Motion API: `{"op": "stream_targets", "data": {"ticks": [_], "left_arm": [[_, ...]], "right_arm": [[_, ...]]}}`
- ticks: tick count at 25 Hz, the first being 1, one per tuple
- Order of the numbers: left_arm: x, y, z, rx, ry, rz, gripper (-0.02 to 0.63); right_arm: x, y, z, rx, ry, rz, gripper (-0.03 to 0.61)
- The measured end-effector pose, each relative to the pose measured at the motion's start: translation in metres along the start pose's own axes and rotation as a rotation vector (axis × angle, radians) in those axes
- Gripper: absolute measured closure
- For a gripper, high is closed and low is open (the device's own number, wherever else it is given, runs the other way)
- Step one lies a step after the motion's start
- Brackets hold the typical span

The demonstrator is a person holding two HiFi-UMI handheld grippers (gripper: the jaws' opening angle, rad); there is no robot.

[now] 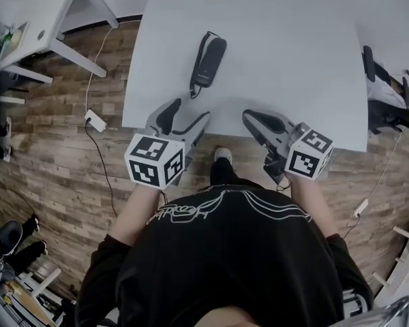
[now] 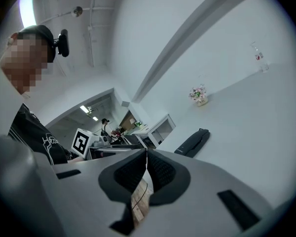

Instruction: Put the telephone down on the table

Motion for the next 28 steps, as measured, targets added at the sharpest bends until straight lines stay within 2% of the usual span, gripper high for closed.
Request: {"op": "stream_targets", "data": {"ticks": [5, 8, 11, 15, 18, 21, 28], "left_arm": [[-0.001, 0.050, -0.025, 0.092, -0.008, -0.048, 0.338], [0.007, 0.083, -0.040, 0.152, -0.004, -0.064, 0.392], [0.016, 0.116, -0.056, 0.205, -0.020, -0.094, 0.467], [0.028, 0.151, -0.068, 0.253, -0.126, -0.101, 0.597], [0.040, 0.172, -0.072, 0.290, -0.165, -0.096, 0.607], [0.047, 0.184, -0.076, 0.290, -0.191, -0.102, 0.607], [0.059, 0.203, -0.072, 0.342, -0.105, -0.133, 0.607]], "right_arm": [[0.000, 0.009, 0.050, -0.001, 0.044, -0.043, 0.540], [0.004, 0.020, 0.087, -0.009, 0.078, -0.074, 0.540], [0.010, 0.030, 0.120, -0.024, 0.108, -0.107, 0.540], [0.024, 0.032, 0.149, -0.034, 0.115, -0.137, 0.540], [0.036, 0.031, 0.169, -0.040, 0.118, -0.155, 0.540], [0.046, 0.033, 0.184, -0.044, 0.118, -0.174, 0.541], [0.054, 0.033, 0.207, -0.023, 0.136, -0.142, 0.541]]}}
Point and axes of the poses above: the fingertips, and each gripper's own axes: y backward along the fingers, z to its left, x out of its underside, the point moved 9 cm from there along y, backward along the fingers, and after that the axes turned 7 degrees about y, right-handed, at the moved point
